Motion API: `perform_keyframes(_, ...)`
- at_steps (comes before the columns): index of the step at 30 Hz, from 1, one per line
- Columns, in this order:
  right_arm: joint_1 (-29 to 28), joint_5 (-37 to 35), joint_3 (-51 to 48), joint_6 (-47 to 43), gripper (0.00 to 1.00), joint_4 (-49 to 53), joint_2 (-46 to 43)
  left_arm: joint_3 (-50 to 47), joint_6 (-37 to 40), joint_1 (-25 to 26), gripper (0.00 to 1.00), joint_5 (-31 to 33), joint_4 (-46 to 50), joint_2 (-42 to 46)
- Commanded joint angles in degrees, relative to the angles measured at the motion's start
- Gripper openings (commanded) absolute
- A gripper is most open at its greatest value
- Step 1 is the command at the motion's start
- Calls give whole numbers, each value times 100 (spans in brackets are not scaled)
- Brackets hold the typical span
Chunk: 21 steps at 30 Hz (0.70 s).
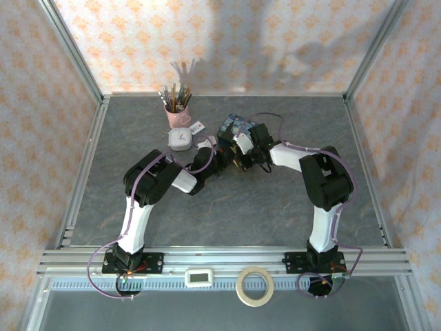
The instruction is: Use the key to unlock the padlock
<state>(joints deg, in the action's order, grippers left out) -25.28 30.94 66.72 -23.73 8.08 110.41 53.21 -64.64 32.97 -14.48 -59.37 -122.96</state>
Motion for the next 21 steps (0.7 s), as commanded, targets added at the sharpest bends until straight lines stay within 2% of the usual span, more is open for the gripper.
perform_keyframes(1,4,65,-123,362,5,54,-325,63,123,10,0,103,-11,-115)
perform_keyframes(6,3,71,-405,1134,57,-8,-788,10,117,8,0,155,-22,-97)
perform_keyframes(7,-2,42,-498,1312,62,8,-937,-1,118,4,0,166,-32,-81)
perform_keyframes(10,-1,-233,-836,1861,62,-52,-1466,-55,118,6,0,225,-38,-38)
perform_keyframes(15,51,-1735,-1227,3222,67,-421,-2184,-183,32,4,0,431,-130,-3)
perform_keyframes(21,91,-2604,-1563,4592,74,-1402,-2240,-470,-250,51,0,1072,-253,176)
